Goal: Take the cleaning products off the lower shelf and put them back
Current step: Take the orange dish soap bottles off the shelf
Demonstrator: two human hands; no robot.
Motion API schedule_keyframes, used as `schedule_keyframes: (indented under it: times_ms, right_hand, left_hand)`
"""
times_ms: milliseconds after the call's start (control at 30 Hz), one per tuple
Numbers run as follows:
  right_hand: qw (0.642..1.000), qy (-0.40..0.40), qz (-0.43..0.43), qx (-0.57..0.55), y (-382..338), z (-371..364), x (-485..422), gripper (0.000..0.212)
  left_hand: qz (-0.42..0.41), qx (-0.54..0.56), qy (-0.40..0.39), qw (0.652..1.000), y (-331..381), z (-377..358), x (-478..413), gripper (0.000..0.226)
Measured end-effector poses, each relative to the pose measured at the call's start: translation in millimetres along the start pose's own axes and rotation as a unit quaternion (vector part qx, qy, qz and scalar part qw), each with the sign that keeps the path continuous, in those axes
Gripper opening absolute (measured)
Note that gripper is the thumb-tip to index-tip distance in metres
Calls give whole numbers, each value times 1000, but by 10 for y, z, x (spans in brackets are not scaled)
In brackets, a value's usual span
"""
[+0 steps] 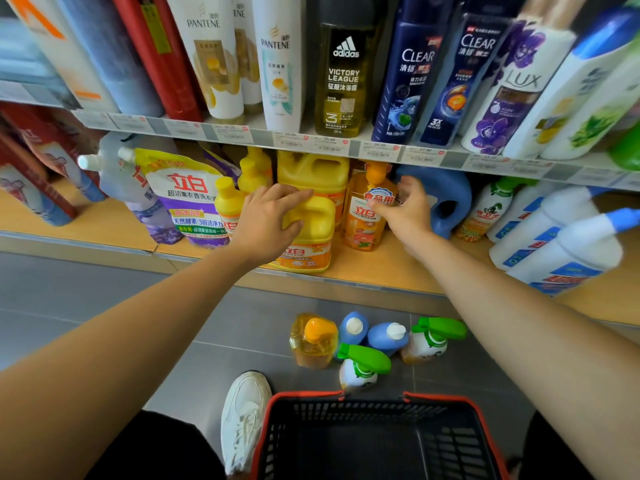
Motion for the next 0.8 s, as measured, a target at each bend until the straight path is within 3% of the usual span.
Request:
schedule_keyframes:
  times_ms: [67,133,233,300,467,633,800]
  right_hand:
    - [998,-49,-25,-28,84,-90,-13,86]
    - [998,-45,-22,-27,163,-121,-7,91]
    - [999,9,17,37,187,-131,17,78]
    - [994,13,33,102,190,-191,64,81]
    - [997,-9,42,67,138,-251,133,74]
    - [986,-100,124,56,48,-64,375,75]
    - [960,-165,193,117,-247,291,661,77]
  left_hand:
    - [-3,1,2,1000,-9,-16,5,53]
    - [-4,0,3,1000,-12,-31,0,54]
    - [-8,-4,6,1000,-10,-45,-2,56]
    - [-12,-10,6,1000,-10,-55,10,59]
    - [9,-18,-28,999,31,-49,-26,65]
    - [33,78,-55,995,304,44,-42,64]
    - [-53,128,-82,987,900,175,-32,65]
Point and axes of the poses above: each hand's wrist, its own x-axis away from the middle knuckle, its own z-axis out of the back of the hand, y = z × x, the point moved 4 cm from there along -x, towards the middle knuckle, and after that the axes turned 10 degrees about z, right-handed, at the moved point
